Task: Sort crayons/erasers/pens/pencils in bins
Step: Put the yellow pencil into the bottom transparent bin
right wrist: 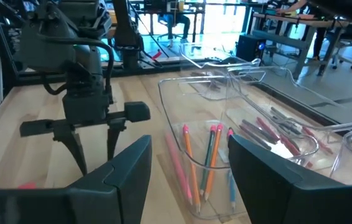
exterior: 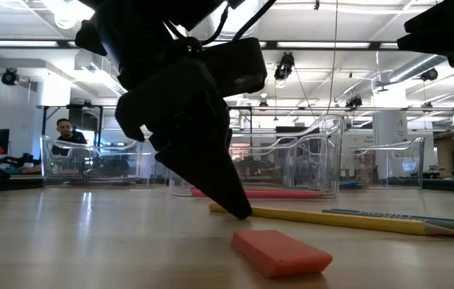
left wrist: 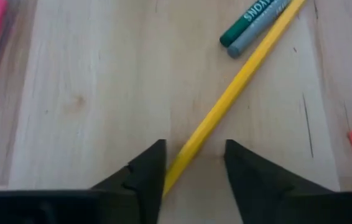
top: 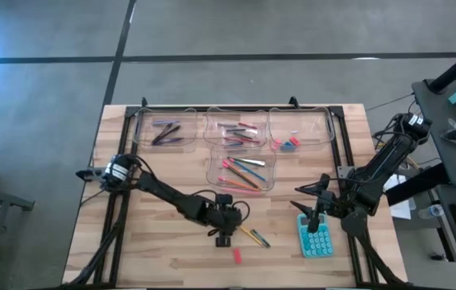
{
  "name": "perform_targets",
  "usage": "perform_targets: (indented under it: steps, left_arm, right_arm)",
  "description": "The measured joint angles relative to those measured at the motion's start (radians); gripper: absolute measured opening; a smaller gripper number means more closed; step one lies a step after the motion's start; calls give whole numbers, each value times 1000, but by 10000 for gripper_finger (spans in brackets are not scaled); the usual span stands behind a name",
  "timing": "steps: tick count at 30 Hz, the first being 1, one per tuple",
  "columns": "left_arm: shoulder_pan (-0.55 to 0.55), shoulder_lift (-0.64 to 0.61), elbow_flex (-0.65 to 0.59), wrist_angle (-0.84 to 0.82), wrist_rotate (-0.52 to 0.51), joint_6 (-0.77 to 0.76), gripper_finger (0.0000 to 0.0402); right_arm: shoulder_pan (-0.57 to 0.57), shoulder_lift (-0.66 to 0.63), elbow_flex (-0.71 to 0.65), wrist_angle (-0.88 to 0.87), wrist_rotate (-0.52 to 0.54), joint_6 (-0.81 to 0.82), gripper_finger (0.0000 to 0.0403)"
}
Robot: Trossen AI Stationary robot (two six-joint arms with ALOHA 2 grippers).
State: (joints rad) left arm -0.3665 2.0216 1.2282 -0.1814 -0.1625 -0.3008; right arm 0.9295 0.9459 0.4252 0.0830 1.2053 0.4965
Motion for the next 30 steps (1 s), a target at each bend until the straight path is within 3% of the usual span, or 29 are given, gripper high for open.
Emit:
perform_targets:
  steps: [11,18,30]
  left_arm:
    - [-16,0,-7,-60,176,57,12]
    - [-48,2,-22,-76,255,104,5]
    - [-70,-85,11,-115,191,150,1]
  right_arm:
    - [0,0,0,0,0,0,203]
    - [0,0,0,0,0,0,203]
    - [0,0,-1,1,0,0,203]
